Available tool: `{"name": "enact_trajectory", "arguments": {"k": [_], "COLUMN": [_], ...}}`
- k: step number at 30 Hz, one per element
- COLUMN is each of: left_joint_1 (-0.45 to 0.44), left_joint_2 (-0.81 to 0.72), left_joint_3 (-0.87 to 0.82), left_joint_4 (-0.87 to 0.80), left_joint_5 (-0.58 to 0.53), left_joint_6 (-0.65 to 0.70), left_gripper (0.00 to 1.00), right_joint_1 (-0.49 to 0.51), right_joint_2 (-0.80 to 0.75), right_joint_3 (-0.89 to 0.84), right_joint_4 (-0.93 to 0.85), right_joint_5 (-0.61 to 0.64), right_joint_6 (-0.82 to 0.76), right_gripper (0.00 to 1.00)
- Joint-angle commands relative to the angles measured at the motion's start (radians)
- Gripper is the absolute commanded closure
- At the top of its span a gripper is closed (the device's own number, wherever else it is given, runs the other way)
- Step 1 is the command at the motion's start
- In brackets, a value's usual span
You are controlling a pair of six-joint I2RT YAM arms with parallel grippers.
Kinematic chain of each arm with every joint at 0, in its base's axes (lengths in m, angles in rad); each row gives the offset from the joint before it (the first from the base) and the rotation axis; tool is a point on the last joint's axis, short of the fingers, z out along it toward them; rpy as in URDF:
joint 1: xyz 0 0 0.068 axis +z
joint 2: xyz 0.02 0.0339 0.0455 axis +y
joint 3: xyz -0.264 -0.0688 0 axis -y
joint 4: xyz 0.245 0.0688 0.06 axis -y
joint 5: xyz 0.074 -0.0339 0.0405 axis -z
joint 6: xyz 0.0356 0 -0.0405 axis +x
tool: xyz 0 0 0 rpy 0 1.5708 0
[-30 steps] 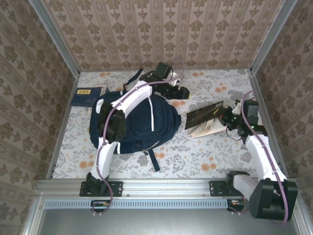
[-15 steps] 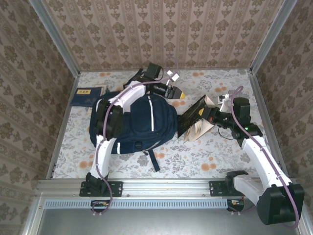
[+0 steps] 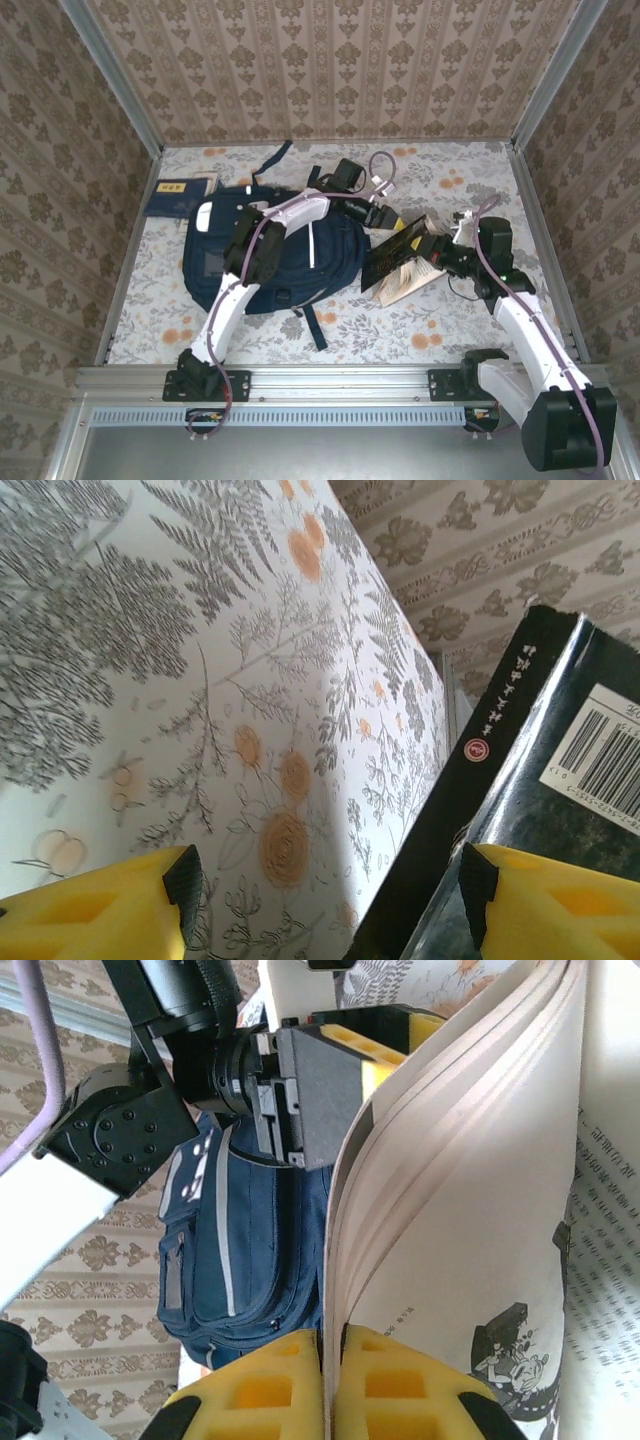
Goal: Pack the student bag
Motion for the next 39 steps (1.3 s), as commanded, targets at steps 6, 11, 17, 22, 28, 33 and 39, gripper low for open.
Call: {"name": "enact_trajectory", "arguments": {"k": [6,11,17,22,28,33,39], "left_joint_1": [-0.038,-0.058,-0.069,-0.055,-0.059,-0.06,-0.061], "left_joint_2": [0.08,0.125,0.147,0.16,0.202,0.225,0.213], "left_joint_3": [-0.089,-0.142,-0.145,-0.191,-0.198,-0.201,-0.208], "left_joint_4": [0.446,0.658,0.634,0.891,1.134,1.211,1.153], "left_joint_5": [0.165,0.161,0.153,0.141,0.141,0.135,0.139], "left_joint_6": [-0.354,-0.556,-0.566,-0.786,-0.995,-1.062,-1.014], "left_gripper": [0.28,0.28,0.33,0.52,0.72,0.83,0.82], "right_joint_1": [-0.101,-0.156,-0.175,-0.187,-0.187,-0.187,-0.186], "right_joint_2": [-0.037,-0.013,-0.017,-0.047,-0.043,-0.022,-0.01], "right_joint_3": [-0.065,-0.154,-0.205,-0.203,-0.216,-0.222,-0.228], "right_joint_4": [0.201,0.339,0.327,0.141,0.003,-0.076,-0.105], "right_joint_5": [-0.036,-0.069,-0.039,0.102,0.238,0.306,0.342], "right_joint_6": [0.13,0.214,0.21,0.158,0.15,0.159,0.157], "right_gripper": [1.0,1.0,1.0,1.0,0.94,0.76,0.55]}}
